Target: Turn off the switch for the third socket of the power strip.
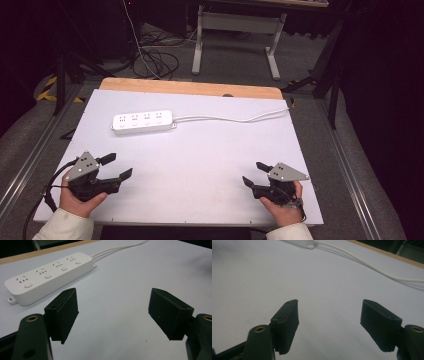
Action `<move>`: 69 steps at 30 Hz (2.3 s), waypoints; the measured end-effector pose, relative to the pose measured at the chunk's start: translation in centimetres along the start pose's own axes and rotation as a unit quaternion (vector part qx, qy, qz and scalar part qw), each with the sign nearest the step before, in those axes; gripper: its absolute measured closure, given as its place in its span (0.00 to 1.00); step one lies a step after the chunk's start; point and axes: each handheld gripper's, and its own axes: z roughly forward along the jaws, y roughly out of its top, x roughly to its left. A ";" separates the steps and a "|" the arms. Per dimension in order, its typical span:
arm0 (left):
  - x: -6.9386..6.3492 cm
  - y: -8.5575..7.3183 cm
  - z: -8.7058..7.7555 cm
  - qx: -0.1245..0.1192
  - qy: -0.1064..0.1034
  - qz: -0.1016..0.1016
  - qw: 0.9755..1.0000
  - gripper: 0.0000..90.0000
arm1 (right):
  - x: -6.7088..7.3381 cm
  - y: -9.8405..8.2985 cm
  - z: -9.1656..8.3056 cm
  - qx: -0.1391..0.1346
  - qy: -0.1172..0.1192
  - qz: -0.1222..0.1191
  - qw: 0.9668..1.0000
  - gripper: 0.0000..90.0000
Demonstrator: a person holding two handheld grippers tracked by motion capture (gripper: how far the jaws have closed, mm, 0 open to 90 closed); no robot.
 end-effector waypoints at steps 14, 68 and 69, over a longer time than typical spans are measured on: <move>1.4 2.1 0.5 0.024 -0.004 -0.031 0.999 0.33 | 0.2 0.0 0.1 0.005 0.000 -0.007 1.000 0.35; 4.0 9.4 4.5 0.063 0.007 -0.018 0.998 0.40 | 0.1 0.0 0.0 0.000 -0.005 -0.006 1.000 0.35; 4.2 9.5 4.8 0.066 0.011 -0.014 0.998 0.42 | 0.0 0.0 0.0 0.000 -0.005 -0.006 1.000 0.35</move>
